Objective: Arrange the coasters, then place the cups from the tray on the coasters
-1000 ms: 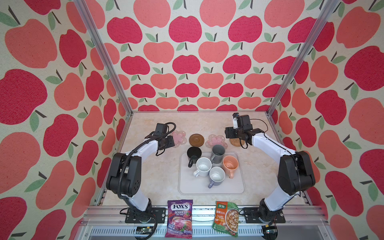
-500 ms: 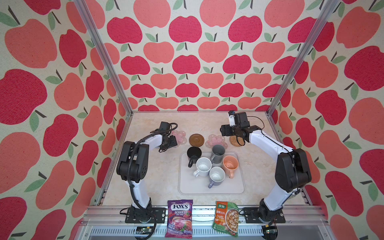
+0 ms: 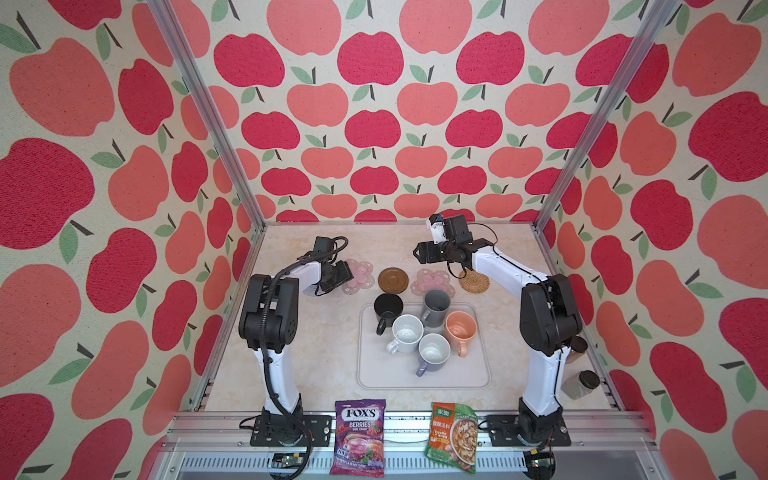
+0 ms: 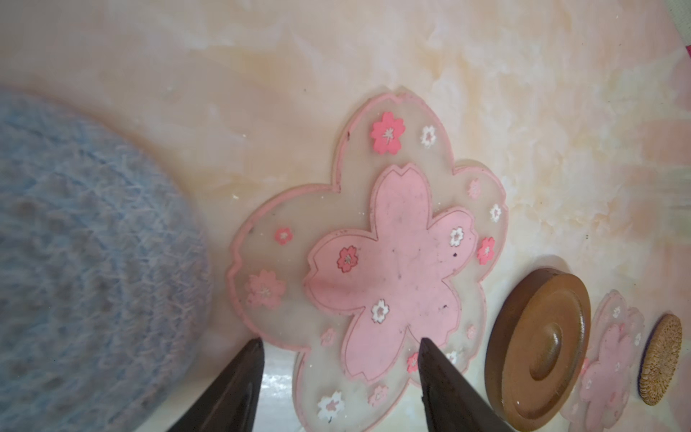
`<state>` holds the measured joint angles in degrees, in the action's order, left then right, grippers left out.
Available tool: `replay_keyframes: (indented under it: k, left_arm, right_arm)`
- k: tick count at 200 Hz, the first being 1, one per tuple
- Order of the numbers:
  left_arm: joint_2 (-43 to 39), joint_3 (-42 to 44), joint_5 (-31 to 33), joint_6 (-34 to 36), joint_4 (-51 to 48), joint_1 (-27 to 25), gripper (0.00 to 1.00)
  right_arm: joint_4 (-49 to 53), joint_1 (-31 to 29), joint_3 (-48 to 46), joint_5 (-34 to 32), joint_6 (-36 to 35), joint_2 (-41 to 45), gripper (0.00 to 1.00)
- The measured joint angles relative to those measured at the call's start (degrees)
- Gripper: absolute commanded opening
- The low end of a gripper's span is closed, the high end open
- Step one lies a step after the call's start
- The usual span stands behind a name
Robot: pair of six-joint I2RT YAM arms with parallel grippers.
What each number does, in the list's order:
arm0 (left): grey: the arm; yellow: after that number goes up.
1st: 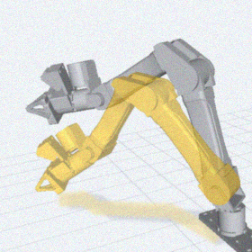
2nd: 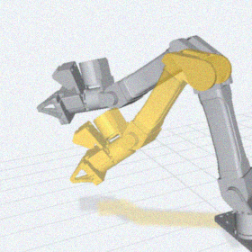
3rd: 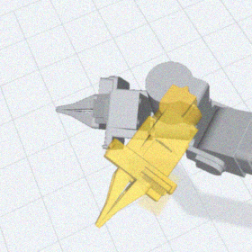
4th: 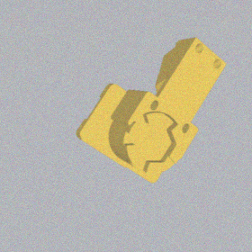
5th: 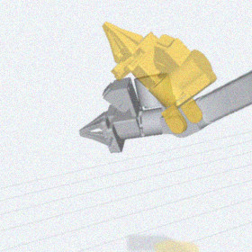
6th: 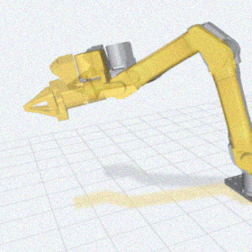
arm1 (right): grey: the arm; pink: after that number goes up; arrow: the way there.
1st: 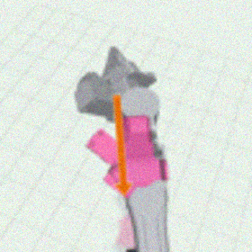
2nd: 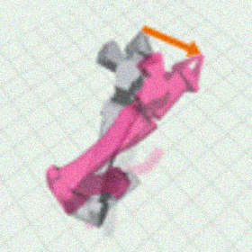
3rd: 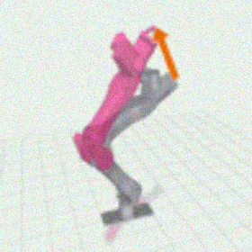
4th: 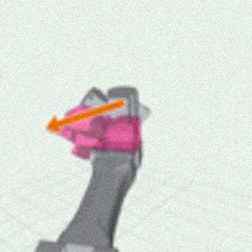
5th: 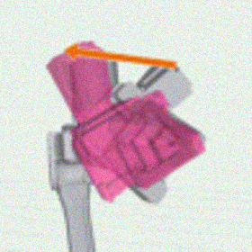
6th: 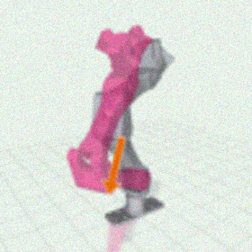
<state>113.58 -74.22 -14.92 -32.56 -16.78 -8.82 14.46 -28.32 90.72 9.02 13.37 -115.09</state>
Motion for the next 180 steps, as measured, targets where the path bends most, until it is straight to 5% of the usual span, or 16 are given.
replay_keyframes:
  k: [180]
  left_arm:
    - [2.36,-1.05,-3.15,-8.74,6.19,-0.02,0.67]
  right_arm:
    - [1.81,-5.46,25.92,14.53,6.73,-25.22,0.61]
